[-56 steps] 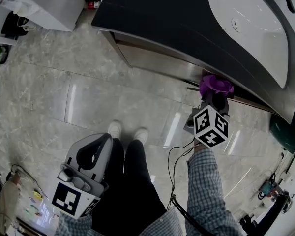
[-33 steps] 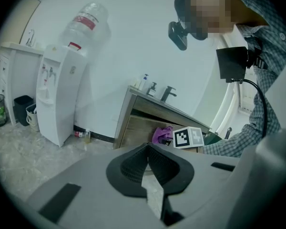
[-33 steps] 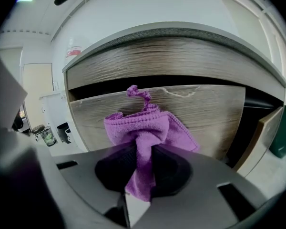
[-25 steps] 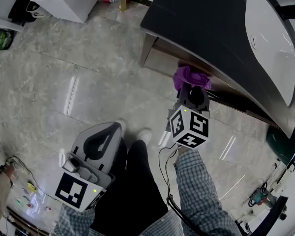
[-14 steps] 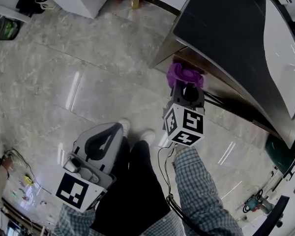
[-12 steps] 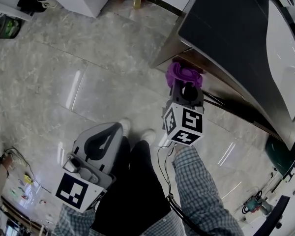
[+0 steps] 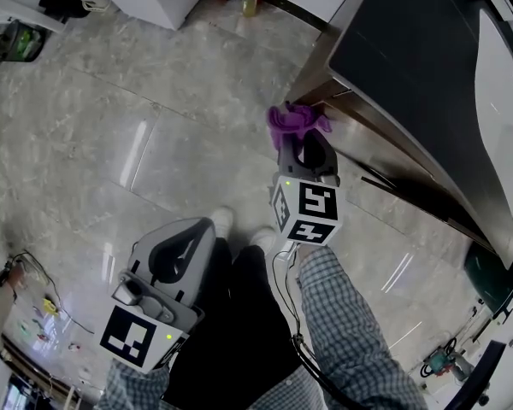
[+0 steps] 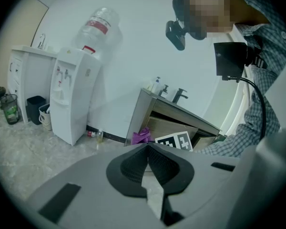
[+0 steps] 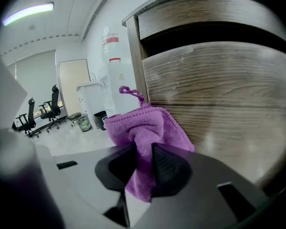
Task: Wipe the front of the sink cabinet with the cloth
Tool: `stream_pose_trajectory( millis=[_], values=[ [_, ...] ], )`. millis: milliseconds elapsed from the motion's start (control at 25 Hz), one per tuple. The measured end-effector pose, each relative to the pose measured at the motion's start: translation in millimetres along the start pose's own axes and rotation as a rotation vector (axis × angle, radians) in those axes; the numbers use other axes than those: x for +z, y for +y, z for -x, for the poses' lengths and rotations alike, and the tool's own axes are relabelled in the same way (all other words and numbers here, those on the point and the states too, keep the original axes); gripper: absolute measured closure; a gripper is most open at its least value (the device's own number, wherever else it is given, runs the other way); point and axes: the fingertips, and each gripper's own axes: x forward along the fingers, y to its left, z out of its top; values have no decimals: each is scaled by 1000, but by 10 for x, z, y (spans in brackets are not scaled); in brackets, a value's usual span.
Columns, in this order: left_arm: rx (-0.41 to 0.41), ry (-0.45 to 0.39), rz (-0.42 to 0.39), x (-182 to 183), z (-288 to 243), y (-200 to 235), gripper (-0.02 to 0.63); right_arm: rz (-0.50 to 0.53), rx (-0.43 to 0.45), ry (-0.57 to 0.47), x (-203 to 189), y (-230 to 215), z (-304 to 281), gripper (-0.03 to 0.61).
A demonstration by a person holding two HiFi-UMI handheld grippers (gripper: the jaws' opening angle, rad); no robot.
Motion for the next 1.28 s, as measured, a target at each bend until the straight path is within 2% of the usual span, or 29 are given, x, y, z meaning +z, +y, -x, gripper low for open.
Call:
stream_pose_trajectory(
  millis=[200,360,680,1280],
  values=[
    [-3,11,-2,-13,-15,-50,601,11,-60,7,-30,-275,48,505],
    [-36,3,-22,1,-88,-167,602,14,-97,15,-70,-505,188,505],
    [-79,33,-61,-69,-268,-477,602,-42,-175,23,-216,-990,467,505],
    [-164,73,-112,-174,-555,-1016,602,-187,-377,26,-551,-2064,1117,505]
  ],
)
